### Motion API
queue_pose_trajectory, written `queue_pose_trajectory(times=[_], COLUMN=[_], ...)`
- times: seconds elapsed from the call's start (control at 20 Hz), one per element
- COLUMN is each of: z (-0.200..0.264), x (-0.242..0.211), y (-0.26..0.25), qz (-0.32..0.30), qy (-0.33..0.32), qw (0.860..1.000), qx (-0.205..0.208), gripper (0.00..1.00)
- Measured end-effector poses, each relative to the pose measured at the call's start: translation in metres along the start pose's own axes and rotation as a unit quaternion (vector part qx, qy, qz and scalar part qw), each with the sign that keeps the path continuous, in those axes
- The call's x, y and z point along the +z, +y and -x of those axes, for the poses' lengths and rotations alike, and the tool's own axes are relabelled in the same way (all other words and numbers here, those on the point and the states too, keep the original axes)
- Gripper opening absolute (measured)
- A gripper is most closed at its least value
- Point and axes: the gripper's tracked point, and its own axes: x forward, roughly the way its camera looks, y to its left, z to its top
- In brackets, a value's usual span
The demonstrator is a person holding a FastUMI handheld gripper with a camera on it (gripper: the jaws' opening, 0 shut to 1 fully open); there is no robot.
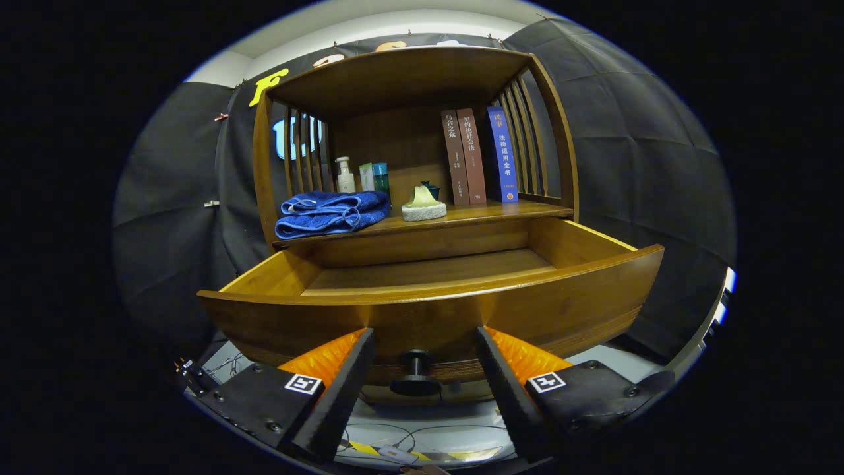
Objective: Pull open the drawer, take out the items inside it, and place them on the countertop above the cabinet.
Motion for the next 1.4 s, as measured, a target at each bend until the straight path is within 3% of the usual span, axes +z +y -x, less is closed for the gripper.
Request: queue_pose_trajectory(times=[0.45,1.0,1.4], z=[-0.022,-0.113,-0.152], x=[0.008,0.035,0.044], y=[0.001,0.004,0.005], qz=[0.007,0.008,0.013], qy=[0.000,-0.014,-0.019], qw=[1.000,1.000,1.000], qx=[-0.003,-0.009,-0.011], gripper=[1.00,1.00,0.99])
